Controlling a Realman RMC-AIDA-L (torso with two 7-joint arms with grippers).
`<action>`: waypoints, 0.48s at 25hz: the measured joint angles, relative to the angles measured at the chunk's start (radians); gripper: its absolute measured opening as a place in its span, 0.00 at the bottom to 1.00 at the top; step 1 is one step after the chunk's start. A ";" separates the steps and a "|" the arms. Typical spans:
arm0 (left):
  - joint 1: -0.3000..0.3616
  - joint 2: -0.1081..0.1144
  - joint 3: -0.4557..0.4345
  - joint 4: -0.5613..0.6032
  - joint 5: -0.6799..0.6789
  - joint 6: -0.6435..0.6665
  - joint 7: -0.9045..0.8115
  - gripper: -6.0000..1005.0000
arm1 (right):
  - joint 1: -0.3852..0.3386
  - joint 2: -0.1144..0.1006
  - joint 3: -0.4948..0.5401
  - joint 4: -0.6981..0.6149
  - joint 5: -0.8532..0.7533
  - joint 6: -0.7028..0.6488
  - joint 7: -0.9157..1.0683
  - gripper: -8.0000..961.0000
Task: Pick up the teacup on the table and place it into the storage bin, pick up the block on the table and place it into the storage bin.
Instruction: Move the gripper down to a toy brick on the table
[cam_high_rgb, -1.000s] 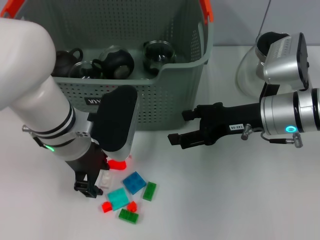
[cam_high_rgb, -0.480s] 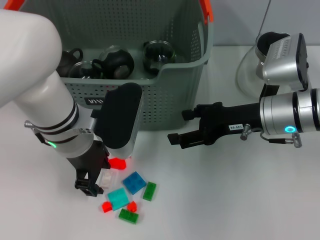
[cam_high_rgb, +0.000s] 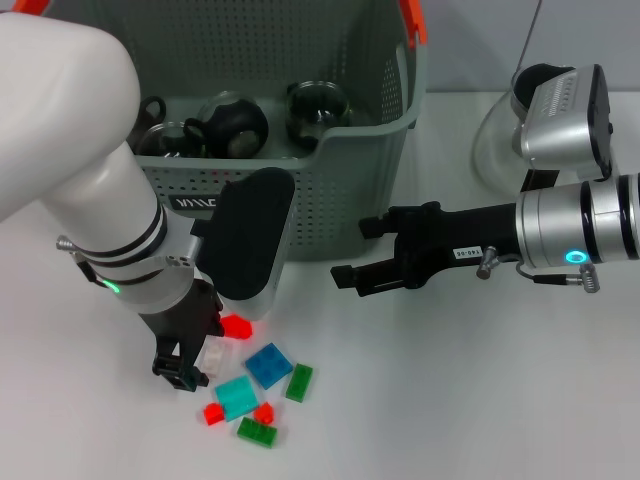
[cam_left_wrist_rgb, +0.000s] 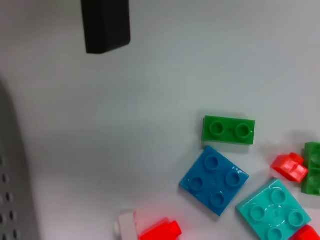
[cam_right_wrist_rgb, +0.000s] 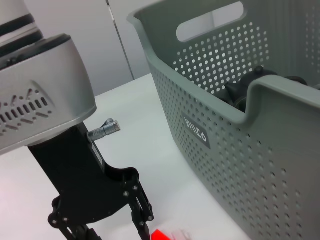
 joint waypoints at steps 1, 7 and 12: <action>0.000 0.000 0.000 0.000 0.000 0.000 0.000 0.52 | 0.000 0.000 0.000 0.000 0.000 0.000 0.000 0.99; -0.001 0.000 0.003 -0.009 0.001 -0.003 0.002 0.51 | 0.007 -0.001 0.000 -0.001 -0.002 0.000 0.000 0.99; -0.001 -0.001 0.015 -0.016 0.000 -0.011 0.004 0.51 | 0.010 -0.001 0.000 -0.002 -0.002 0.000 0.000 0.99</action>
